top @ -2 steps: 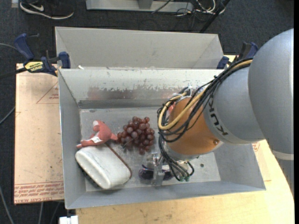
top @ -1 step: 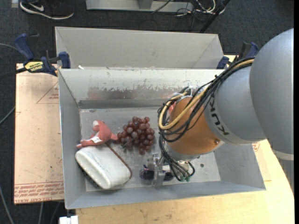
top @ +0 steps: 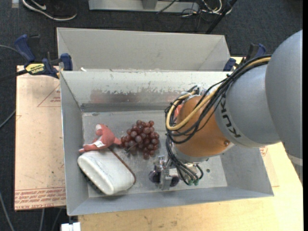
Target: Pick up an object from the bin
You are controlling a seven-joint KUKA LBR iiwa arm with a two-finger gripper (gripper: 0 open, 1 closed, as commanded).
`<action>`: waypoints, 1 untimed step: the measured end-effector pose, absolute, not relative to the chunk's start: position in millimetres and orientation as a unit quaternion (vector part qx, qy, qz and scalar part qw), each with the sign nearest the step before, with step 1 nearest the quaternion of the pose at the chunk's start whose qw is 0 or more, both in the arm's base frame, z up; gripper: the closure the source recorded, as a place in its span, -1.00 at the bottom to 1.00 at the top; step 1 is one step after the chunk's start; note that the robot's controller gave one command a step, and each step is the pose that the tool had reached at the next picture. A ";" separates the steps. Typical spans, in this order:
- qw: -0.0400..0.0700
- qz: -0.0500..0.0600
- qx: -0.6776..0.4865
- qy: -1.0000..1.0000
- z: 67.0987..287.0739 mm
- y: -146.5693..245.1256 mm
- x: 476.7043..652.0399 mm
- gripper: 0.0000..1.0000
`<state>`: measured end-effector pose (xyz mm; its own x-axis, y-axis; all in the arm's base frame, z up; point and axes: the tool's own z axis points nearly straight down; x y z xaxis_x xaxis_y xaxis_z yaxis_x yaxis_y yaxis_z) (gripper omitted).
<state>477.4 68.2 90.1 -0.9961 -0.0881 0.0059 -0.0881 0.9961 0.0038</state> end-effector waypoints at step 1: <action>-0.002 -0.002 0.044 -0.999 151.9 68.6 480.2 1.00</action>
Offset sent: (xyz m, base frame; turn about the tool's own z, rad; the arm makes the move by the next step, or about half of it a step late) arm 0.0000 0.0000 0.0211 0.0000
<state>480.2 68.6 151.9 -0.9961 -0.0882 -0.0035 -0.0883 0.9961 0.0044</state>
